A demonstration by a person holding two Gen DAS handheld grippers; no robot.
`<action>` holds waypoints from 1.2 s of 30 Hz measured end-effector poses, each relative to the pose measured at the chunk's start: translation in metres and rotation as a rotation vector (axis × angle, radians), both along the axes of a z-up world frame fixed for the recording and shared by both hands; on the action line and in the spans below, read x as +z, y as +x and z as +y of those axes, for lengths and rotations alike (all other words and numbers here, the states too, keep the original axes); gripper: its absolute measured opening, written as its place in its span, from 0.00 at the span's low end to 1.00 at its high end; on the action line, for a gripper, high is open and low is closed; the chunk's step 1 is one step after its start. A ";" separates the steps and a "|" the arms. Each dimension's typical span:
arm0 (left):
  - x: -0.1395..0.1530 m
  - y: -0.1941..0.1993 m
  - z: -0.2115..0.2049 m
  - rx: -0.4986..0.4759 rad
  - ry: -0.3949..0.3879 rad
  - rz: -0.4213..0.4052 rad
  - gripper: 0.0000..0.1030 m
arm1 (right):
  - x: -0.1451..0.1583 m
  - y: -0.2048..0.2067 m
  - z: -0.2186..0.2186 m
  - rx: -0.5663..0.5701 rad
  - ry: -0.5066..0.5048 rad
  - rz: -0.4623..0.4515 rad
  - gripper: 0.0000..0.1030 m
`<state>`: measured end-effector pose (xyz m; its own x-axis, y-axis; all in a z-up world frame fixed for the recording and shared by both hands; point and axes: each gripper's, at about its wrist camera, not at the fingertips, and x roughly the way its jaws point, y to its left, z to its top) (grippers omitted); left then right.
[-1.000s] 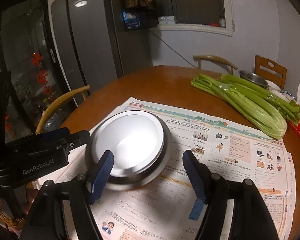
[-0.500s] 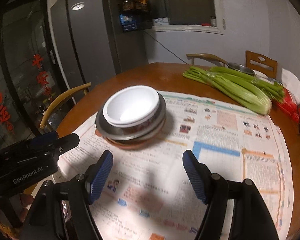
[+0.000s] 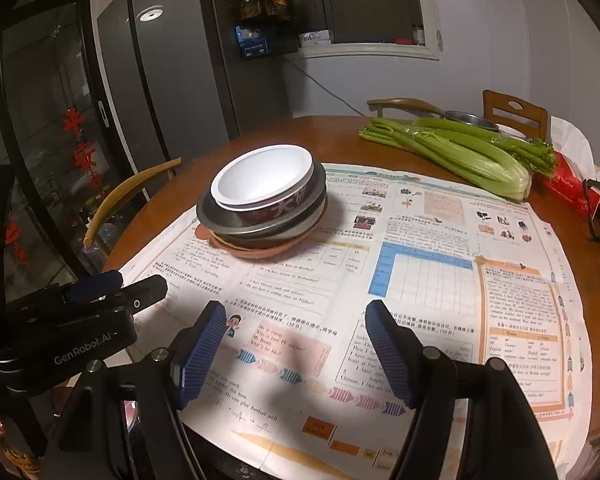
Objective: Organize plates and bowls
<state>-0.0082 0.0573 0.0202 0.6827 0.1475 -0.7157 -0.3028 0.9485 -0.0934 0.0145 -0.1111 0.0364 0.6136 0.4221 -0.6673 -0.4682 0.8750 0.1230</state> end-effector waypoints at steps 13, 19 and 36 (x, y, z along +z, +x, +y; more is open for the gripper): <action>0.001 -0.004 -0.001 -0.016 -0.002 -0.008 0.59 | 0.005 -0.008 0.000 -0.008 -0.001 -0.011 0.70; 0.002 -0.006 0.000 -0.025 -0.006 -0.010 0.59 | 0.007 -0.011 0.001 -0.022 -0.006 -0.014 0.70; 0.006 -0.012 -0.001 -0.039 -0.002 -0.022 0.59 | 0.002 -0.016 0.005 -0.015 -0.037 0.005 0.70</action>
<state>-0.0205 0.0559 0.0265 0.7037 0.1190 -0.7004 -0.2632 0.9594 -0.1014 -0.0019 -0.1058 0.0388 0.6163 0.3878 -0.6854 -0.4546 0.8859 0.0924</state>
